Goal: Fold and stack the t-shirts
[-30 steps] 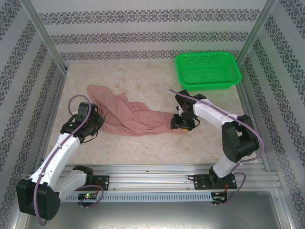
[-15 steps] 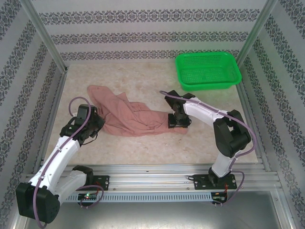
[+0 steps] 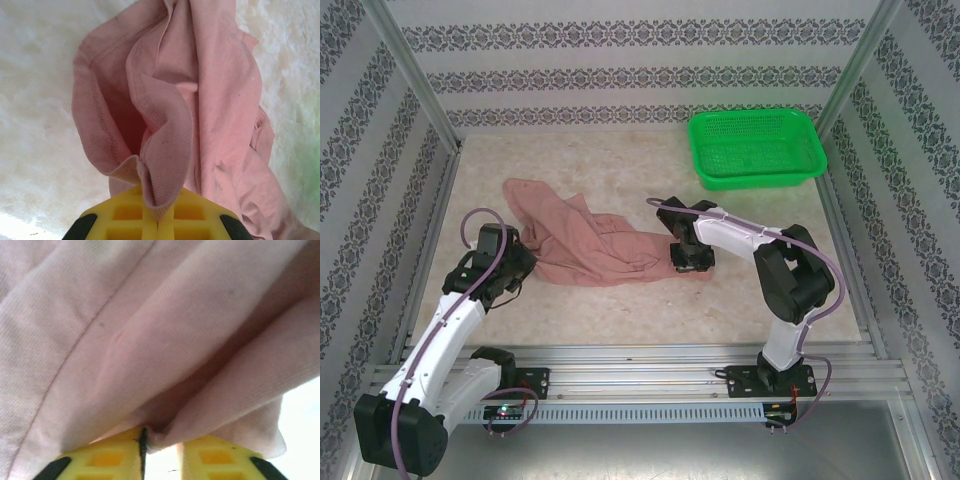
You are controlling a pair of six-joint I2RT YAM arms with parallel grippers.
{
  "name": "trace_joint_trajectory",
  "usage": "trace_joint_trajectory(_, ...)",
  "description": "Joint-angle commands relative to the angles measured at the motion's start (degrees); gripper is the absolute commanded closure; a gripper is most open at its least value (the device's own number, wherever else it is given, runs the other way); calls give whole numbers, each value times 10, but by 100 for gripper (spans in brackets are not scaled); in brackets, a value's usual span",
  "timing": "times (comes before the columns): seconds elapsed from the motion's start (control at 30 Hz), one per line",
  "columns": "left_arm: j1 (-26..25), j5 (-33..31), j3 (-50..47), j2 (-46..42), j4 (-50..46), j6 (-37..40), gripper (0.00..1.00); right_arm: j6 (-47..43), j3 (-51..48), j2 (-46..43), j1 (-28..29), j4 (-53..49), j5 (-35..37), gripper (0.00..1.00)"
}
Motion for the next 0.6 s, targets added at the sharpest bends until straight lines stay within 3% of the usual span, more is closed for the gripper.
trace_joint_trajectory(0.0, 12, 10, -5, -7, -4, 20, 100, 7, -9, -16, 1, -1, 32, 84)
trace_joint_trajectory(0.13, 21, 15, -8, -7, 0, 24, 100, 8, -19, -40, -6, -5, 35, 100)
trace_joint_trajectory(0.4, 32, 15, -1, -7, -10, 41, 100, 8, -33, -141, -41, -23, 2, 100)
trace_joint_trajectory(0.57, 52, 30, 16, -9, -12, 52, 100, -4, -32, -231, -112, -21, -62, 100)
